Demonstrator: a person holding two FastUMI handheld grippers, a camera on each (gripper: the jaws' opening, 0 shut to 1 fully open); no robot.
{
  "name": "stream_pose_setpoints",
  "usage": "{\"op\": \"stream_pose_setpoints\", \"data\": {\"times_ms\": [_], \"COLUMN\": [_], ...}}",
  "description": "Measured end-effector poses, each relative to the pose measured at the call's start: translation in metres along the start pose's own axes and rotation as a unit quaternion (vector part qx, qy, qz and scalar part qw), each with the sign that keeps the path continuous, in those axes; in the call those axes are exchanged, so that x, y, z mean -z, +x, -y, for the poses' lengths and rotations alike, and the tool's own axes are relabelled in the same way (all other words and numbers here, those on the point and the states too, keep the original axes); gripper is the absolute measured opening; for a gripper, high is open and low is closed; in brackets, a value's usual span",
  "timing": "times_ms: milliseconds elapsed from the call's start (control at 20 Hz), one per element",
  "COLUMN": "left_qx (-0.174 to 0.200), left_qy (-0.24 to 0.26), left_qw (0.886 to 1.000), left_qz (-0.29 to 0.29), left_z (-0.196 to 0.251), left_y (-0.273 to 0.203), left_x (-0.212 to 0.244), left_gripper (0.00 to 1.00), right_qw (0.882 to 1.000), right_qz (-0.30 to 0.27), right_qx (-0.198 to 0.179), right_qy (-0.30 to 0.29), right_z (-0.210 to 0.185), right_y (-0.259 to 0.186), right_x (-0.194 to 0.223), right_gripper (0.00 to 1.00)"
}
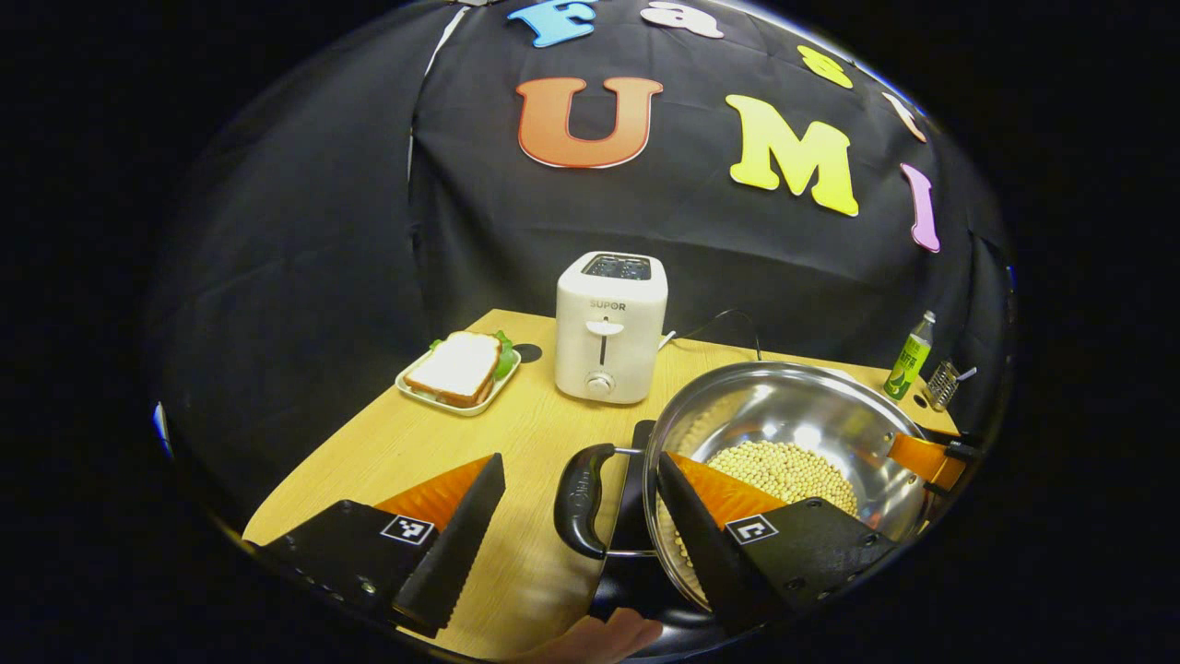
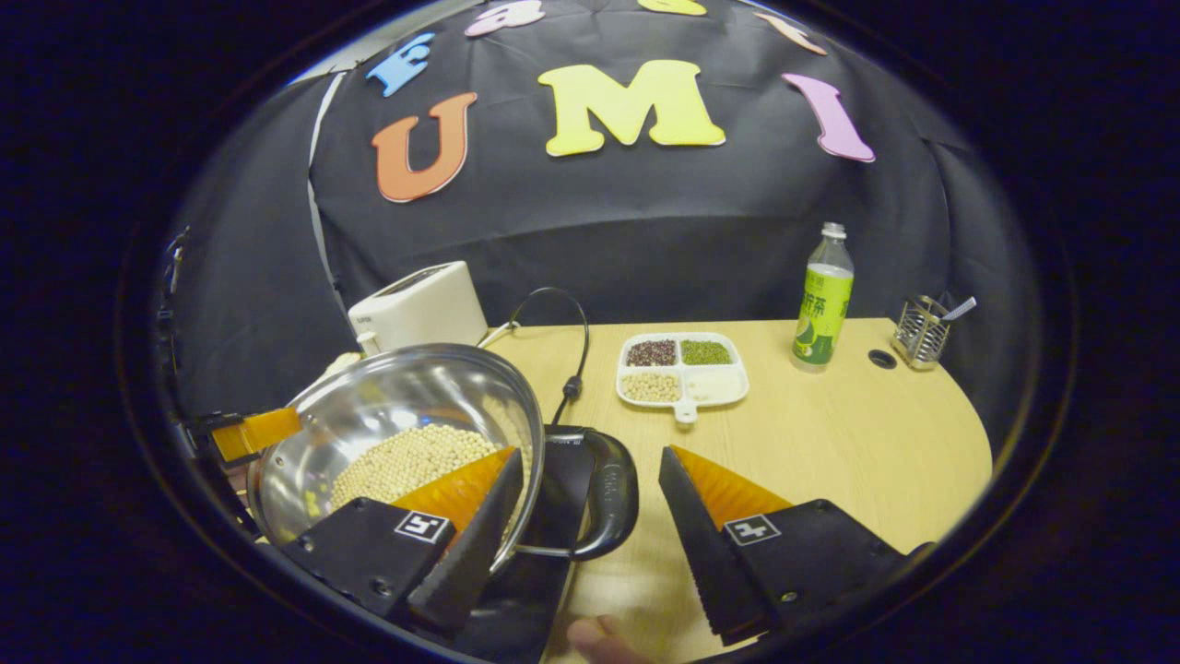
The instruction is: First push the handle of the pot to place it horizontally, then grasp the pot with both hands and set it on the induction cooktop.
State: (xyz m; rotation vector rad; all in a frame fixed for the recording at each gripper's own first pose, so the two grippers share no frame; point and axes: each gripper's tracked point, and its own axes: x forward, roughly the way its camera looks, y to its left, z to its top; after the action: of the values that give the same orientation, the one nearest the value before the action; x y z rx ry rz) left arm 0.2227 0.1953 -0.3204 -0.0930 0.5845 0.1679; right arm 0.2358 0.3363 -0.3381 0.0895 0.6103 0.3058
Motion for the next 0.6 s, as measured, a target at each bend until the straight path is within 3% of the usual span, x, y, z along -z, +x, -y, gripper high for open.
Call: {"op": "stream_pose_setpoints", "data": {"times_ms": [50,200,400,600], "left_qx": [-0.002,-0.002,0.017,0.000], "left_qy": [0.003,0.019,0.017,0.022], "left_qw": [1.000,0.999,0.997,0.990], "left_qz": [0.013,0.029,0.077,0.141], "left_z": [-0.001,0.002,0.019,0.034], "left_y": [-0.008,-0.035,-0.084,-0.140], "left_x": [-0.006,-0.013,-0.035,-0.060], "left_gripper": [0.99,0.97,0.97,0.96], "right_qw": [1.000,0.998,0.995,0.991], "right_qz": [0.010,0.053,0.096,0.133], "right_qx": [-0.011,-0.017,-0.011,-0.003], "right_qy": [0.010,0.028,0.033,0.019], "right_z": [-0.002,0.005,0.015,0.025], "right_y": [-0.003,-0.026,-0.065,-0.119], "right_x": [-0.001,-0.018,-0.031,-0.044], "right_gripper": [1.00,0.94,0.94,0.97]}}
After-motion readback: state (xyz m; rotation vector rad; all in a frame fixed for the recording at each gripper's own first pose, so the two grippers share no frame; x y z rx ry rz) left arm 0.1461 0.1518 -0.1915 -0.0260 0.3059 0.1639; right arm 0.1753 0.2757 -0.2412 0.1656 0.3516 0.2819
